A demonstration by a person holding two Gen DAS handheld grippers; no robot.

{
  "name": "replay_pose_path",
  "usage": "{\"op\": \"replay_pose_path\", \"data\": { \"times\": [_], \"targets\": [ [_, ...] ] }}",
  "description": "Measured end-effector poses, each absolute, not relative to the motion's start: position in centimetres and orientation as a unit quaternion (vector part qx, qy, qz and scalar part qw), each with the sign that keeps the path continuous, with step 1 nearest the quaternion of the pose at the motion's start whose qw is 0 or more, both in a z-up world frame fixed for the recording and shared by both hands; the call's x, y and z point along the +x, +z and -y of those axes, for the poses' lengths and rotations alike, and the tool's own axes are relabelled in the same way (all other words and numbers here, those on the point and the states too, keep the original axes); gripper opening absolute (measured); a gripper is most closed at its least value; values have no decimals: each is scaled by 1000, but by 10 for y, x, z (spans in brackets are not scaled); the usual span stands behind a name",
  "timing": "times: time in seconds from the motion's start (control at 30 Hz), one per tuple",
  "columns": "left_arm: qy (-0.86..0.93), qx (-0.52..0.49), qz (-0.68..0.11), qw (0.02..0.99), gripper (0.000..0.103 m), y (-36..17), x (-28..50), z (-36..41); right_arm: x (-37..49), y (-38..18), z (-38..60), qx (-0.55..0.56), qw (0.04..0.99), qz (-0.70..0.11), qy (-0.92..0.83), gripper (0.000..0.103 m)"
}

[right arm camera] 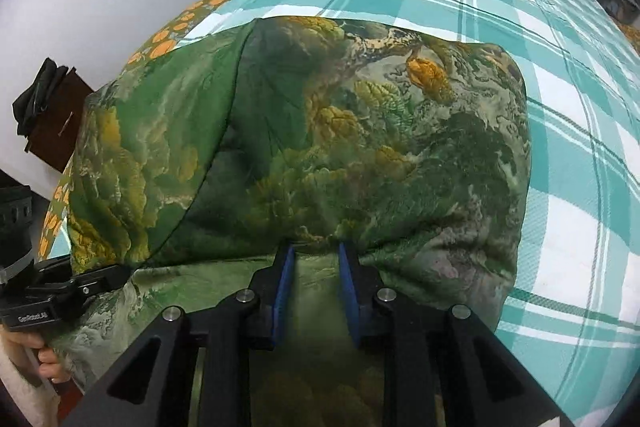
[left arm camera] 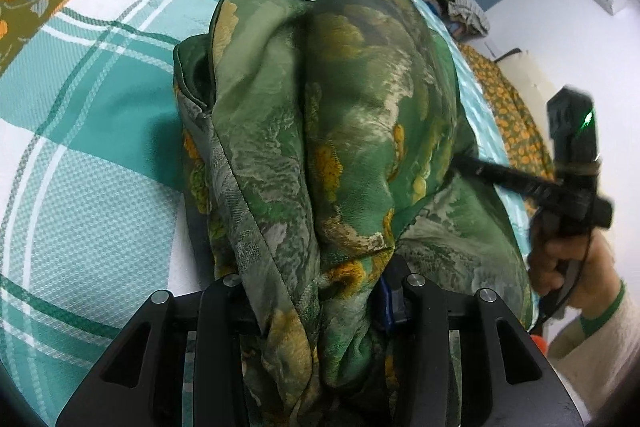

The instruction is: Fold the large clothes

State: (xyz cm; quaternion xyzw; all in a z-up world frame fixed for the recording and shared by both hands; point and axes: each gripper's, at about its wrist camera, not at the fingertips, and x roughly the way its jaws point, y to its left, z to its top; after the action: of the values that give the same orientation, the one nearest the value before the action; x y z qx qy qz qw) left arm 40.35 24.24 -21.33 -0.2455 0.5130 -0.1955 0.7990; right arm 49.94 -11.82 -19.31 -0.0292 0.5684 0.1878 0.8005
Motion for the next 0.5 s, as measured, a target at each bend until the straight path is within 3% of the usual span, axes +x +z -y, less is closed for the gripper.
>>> {"op": "replay_pose_path", "data": {
  "times": [0.2,0.23,0.4,0.5],
  "targets": [
    [-196,-253,-509,799,43,-217,400,-246,537,-143,84,34,830,-515,211,24],
    [-195,-250,-510,800,43,-215,399,-244,544,-148,74,48,825,-517,225,28],
    [-182,-239,-519,801,43,-216,402,-236,565,-217,46,48,785,-580,213,26],
    [-181,-235,-519,802,43,-213,402,-234,561,-218,44,35,788,-578,207,25]
  ]
}}
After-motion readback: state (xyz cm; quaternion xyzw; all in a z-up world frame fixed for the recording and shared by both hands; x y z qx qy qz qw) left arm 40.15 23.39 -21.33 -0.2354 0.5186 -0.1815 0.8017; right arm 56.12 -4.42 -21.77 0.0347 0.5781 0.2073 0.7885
